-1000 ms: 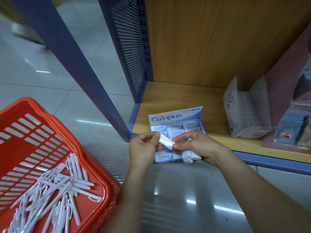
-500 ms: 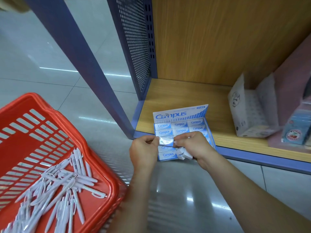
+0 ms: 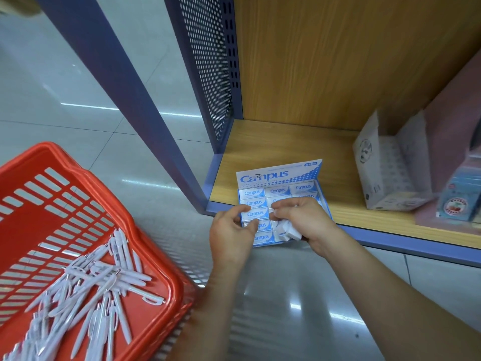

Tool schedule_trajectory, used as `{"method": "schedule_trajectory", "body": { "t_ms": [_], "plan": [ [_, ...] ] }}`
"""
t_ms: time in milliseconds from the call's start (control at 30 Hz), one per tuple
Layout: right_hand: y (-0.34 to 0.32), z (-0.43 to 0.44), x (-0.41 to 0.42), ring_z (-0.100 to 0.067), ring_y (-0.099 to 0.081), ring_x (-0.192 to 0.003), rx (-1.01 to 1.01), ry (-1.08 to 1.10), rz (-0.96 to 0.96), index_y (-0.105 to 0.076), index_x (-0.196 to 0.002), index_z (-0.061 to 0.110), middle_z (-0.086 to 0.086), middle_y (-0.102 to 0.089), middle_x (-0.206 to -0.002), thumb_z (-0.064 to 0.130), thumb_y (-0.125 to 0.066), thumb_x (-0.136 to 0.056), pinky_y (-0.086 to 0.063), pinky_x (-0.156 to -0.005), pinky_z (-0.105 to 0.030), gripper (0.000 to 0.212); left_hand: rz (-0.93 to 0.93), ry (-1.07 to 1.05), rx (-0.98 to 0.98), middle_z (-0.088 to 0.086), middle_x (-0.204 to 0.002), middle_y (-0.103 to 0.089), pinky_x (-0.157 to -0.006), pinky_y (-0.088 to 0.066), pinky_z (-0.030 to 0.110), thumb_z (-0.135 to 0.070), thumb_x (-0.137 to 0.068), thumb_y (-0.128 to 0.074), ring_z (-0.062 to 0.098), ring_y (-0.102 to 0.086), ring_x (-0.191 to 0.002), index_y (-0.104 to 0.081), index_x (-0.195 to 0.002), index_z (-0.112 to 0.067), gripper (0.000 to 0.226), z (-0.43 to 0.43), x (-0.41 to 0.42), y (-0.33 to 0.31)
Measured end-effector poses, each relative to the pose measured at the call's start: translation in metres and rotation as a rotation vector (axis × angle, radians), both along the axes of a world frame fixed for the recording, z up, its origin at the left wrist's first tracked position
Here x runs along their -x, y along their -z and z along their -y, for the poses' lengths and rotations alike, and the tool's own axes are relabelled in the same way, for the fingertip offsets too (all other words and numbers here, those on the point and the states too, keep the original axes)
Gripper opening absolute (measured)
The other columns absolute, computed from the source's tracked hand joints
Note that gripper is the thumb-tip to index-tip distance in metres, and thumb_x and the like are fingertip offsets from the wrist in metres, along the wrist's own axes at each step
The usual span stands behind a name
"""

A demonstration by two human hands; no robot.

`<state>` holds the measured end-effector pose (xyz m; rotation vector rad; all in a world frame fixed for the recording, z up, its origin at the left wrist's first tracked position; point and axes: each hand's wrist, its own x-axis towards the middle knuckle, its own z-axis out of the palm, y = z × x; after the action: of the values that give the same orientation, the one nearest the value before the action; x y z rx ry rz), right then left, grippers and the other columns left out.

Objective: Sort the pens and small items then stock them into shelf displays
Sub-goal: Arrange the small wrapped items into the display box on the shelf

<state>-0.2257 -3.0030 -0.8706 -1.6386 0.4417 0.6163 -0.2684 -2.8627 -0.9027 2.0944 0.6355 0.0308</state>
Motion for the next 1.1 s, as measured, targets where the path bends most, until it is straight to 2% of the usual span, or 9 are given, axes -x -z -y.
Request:
{"method": "schedule_trajectory", "body": {
  "t_ms": [167, 267, 333, 433, 500, 600, 733, 933, 1100],
  "plan": [
    [-0.005, 0.003, 0.000, -0.019, -0.058, -0.063, -0.140, 0.136, -0.118, -0.069, -0.098, 0.009, -0.009, -0.073, -0.081, 0.005, -0.061, -0.084, -0.038, -0.048, -0.023, 0.016, 0.006, 0.019, -0.065, -0.004, -0.093, -0.057, -0.080, -0.045, 0.023, -0.028, -0.075, -0.076, 0.013, -0.059, -0.084, -0.069, -0.103, -0.032, 0.029, 0.001, -0.003, -0.004],
    [-0.008, 0.006, 0.001, -0.014, -0.050, -0.056, -0.416, 0.385, -0.248, -0.066, -0.096, 0.004, -0.009, -0.064, -0.078, 0.005, -0.057, -0.087, -0.032, -0.037, -0.018, 0.013, -0.013, 0.024, -0.071, -0.003, -0.094, -0.057, -0.079, -0.044, 0.022, -0.027, -0.075, -0.076, 0.013, -0.059, -0.083, -0.068, -0.103, -0.032, 0.029, 0.001, -0.003, -0.004],
    [-0.010, 0.008, 0.004, -0.013, -0.050, -0.058, -0.561, 0.451, -0.279, -0.065, -0.099, 0.004, -0.010, -0.060, -0.081, 0.002, -0.050, -0.088, -0.036, -0.037, -0.019, 0.019, -0.001, 0.007, -0.080, -0.003, -0.095, -0.057, -0.078, -0.043, 0.020, -0.025, -0.075, -0.076, 0.012, -0.058, -0.081, -0.067, -0.102, -0.030, 0.029, 0.002, -0.004, -0.007],
    [-0.013, 0.004, 0.009, -0.015, -0.053, -0.061, -0.544, 0.383, -0.233, -0.064, -0.096, 0.008, -0.008, -0.058, -0.082, 0.000, -0.044, -0.086, -0.038, -0.042, -0.021, 0.024, 0.129, -0.105, -0.022, -0.005, -0.089, -0.061, -0.076, -0.045, 0.022, -0.022, -0.079, -0.070, 0.009, -0.058, -0.075, -0.067, -0.089, -0.030, 0.013, 0.007, -0.001, -0.026],
    [-0.017, 0.000, 0.011, -0.017, -0.053, -0.061, -0.519, 0.326, -0.179, -0.065, -0.095, 0.010, -0.007, -0.059, -0.083, -0.002, -0.045, -0.087, -0.038, -0.045, -0.022, 0.025, 0.103, -0.105, 0.185, -0.006, -0.075, -0.067, -0.071, -0.050, 0.027, -0.030, -0.083, -0.065, 0.008, -0.060, -0.066, -0.067, -0.078, -0.028, 0.007, 0.015, 0.000, -0.041],
    [-0.022, -0.004, 0.013, -0.025, -0.060, -0.067, -0.575, 0.256, -0.096, -0.066, -0.100, 0.014, -0.010, -0.065, -0.085, -0.004, -0.051, -0.087, -0.042, -0.052, -0.027, 0.026, -0.039, -0.013, 0.505, 0.000, -0.063, -0.066, -0.055, -0.050, 0.029, -0.039, -0.083, -0.069, 0.014, -0.057, -0.049, -0.067, -0.083, -0.019, 0.020, 0.027, 0.001, -0.058],
    [-0.025, -0.005, 0.014, -0.026, -0.062, -0.081, -0.578, 0.195, 0.008, -0.067, -0.112, 0.014, -0.008, -0.064, -0.092, -0.007, -0.052, -0.089, -0.049, -0.062, -0.034, 0.035, -0.023, -0.073, 0.685, 0.003, -0.066, -0.069, -0.062, -0.055, 0.028, -0.021, -0.080, -0.075, 0.016, -0.065, -0.057, -0.070, -0.094, -0.008, 0.020, 0.027, 0.005, -0.061],
    [-0.026, -0.005, 0.011, -0.029, -0.063, -0.091, -0.651, 0.378, -0.048, -0.065, -0.116, 0.010, -0.013, -0.063, -0.103, 0.023, -0.056, -0.096, -0.051, -0.075, -0.038, 0.026, 0.057, -0.154, 0.864, 0.010, -0.088, -0.075, -0.076, -0.058, 0.030, -0.016, -0.084, -0.070, 0.025, -0.072, -0.081, -0.070, -0.099, -0.002, 0.021, 0.032, 0.008, -0.060],
    [-0.029, -0.004, 0.015, -0.030, -0.068, -0.085, -0.694, 0.359, -0.118, -0.065, -0.111, 0.012, -0.015, -0.070, -0.101, 0.047, -0.056, -0.090, -0.056, -0.066, -0.035, 0.042, 0.065, -0.205, 0.885, 0.012, -0.087, -0.074, -0.069, -0.057, 0.028, -0.019, -0.086, -0.069, 0.029, -0.072, -0.081, -0.067, -0.097, -0.002, 0.021, 0.037, 0.008, -0.061]
  ]
}}
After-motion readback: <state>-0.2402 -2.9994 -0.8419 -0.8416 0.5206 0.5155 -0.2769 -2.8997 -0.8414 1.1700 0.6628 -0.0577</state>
